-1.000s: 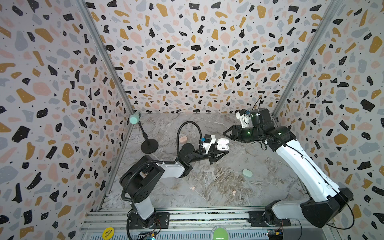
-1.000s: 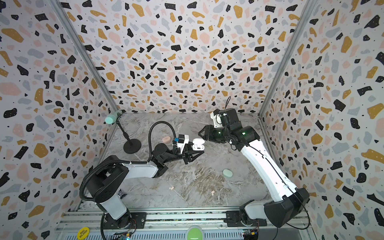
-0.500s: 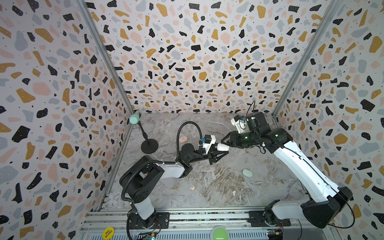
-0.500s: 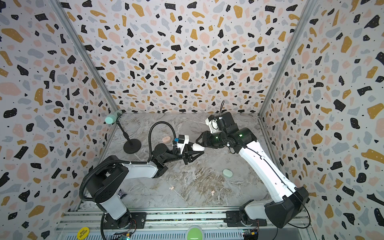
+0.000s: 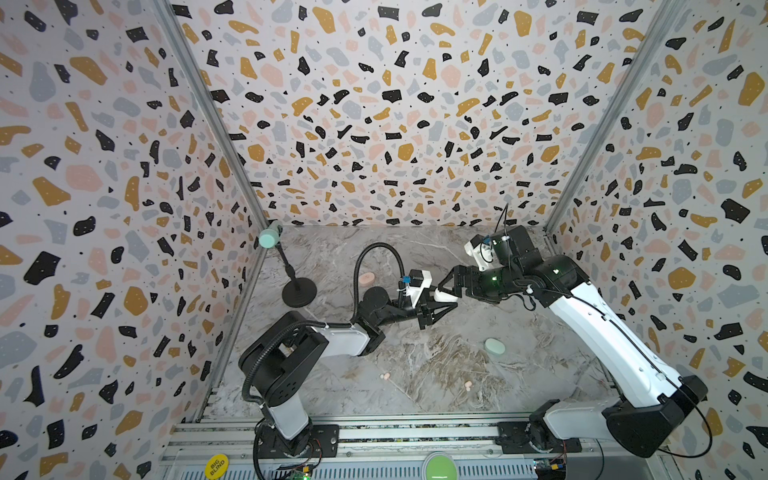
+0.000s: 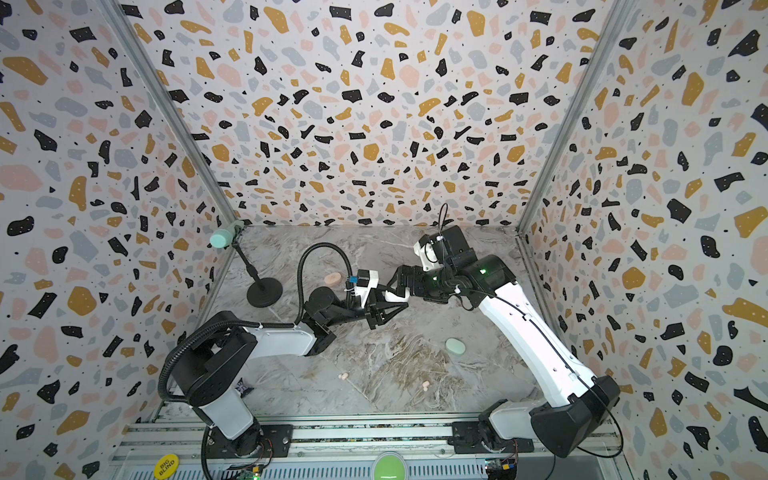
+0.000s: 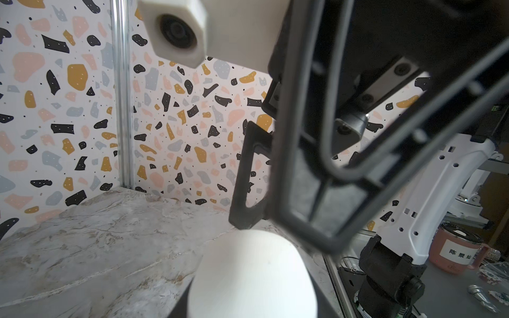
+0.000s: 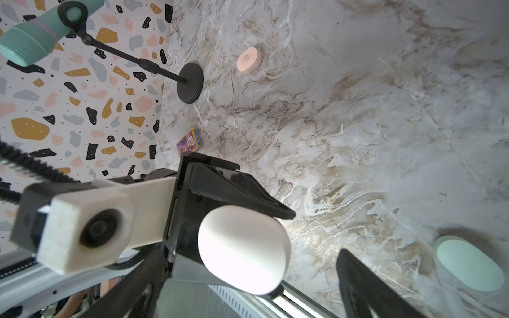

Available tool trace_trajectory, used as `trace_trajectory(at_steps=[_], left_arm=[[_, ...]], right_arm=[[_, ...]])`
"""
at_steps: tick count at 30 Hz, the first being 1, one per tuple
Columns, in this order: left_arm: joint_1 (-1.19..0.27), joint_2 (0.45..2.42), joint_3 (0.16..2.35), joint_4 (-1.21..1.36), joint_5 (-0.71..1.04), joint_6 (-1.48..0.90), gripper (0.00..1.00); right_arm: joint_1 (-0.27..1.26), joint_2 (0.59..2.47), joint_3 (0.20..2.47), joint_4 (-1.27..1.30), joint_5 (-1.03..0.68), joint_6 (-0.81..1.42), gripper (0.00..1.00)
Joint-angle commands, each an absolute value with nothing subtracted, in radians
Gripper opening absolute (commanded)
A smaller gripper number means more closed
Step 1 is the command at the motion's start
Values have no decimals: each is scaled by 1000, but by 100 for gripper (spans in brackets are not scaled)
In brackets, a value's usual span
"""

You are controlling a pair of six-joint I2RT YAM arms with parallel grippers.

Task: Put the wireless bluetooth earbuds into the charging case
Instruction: 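Push the white case lid shut with the right gripper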

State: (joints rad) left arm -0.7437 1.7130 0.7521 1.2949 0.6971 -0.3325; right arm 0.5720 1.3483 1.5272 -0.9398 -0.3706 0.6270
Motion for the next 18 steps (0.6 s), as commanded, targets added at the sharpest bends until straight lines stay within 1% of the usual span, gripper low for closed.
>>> trace_trajectory(at_steps=[1,10,18], left_arm=[[-749,1681,758,1344,704,-309,4],[-750,1668,756,1295,706,-270,4],[-749,1654,756,1248,700,-238,4]], right_arm=[[595,1375,1580,-997,-324,629,99],[625,1423,1616,-1025,-290,632,100],[646,1453,1626,-1049,-275,632,76]])
